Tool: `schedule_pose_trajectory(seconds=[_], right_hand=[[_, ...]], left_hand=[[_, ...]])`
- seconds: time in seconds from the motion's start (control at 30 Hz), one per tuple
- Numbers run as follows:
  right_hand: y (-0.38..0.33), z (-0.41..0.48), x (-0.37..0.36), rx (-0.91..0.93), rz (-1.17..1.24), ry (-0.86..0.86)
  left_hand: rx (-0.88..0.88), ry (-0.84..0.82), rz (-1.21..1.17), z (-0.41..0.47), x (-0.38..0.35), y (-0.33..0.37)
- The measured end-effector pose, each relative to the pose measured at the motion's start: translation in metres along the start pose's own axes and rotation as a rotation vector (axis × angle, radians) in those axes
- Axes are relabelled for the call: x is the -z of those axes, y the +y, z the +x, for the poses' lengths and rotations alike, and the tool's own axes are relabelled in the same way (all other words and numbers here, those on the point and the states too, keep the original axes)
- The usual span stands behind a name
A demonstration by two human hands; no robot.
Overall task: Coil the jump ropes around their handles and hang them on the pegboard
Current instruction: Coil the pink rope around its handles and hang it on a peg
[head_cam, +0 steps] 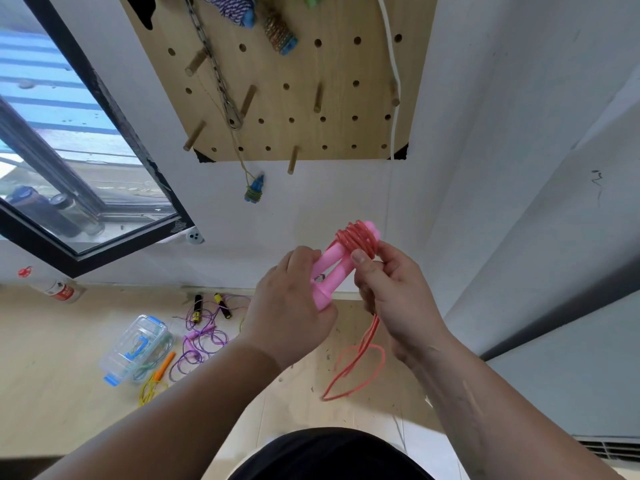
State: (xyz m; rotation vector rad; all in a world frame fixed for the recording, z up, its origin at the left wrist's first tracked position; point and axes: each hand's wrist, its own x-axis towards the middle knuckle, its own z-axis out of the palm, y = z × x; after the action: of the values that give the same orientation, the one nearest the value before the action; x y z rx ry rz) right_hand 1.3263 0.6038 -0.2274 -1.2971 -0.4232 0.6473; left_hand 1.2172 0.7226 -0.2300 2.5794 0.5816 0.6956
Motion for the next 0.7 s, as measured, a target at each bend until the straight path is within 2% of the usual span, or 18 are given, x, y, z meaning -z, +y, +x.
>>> schedule_pose_trajectory(seconds=[0.1, 0.27, 0.33, 0.4, 0.53, 0.6, 0.7], right_hand=[[0.000, 0.001, 0.008, -0.014, 0.076, -0.064], [-0.003, 0.005, 0.023, 0.002, -0.028, -0.169], [-0.006, 0.005, 0.025, 0.058, -0.053, -0.162], [-0.009, 0.004, 0.027, 0.111, -0.040, -0.131], [-0.013, 0.001, 0.029, 0.173, -0.117, -0.170], [-0.012, 0.001, 0.032, 0.137, -0.223, -0.150], [-0.012, 0.002, 0.038, -0.010, -0.291, -0.194]], left_hand=[[0.231, -0.093, -0.268, 0.005, 0.010, 0.004], [0.557, -0.359, -0.837, 0.008, 0.019, 0.009], [0.623, -0.453, -1.036, 0.006, 0.023, 0.011], [0.629, -0.538, -1.137, 0.008, 0.030, 0.012], [0.615, -0.584, -1.136, 0.010, 0.039, 0.011], [0.583, -0.536, -0.979, 0.012, 0.039, 0.008], [0.454, -0.438, -0.607, 0.017, 0.039, 0.002]])
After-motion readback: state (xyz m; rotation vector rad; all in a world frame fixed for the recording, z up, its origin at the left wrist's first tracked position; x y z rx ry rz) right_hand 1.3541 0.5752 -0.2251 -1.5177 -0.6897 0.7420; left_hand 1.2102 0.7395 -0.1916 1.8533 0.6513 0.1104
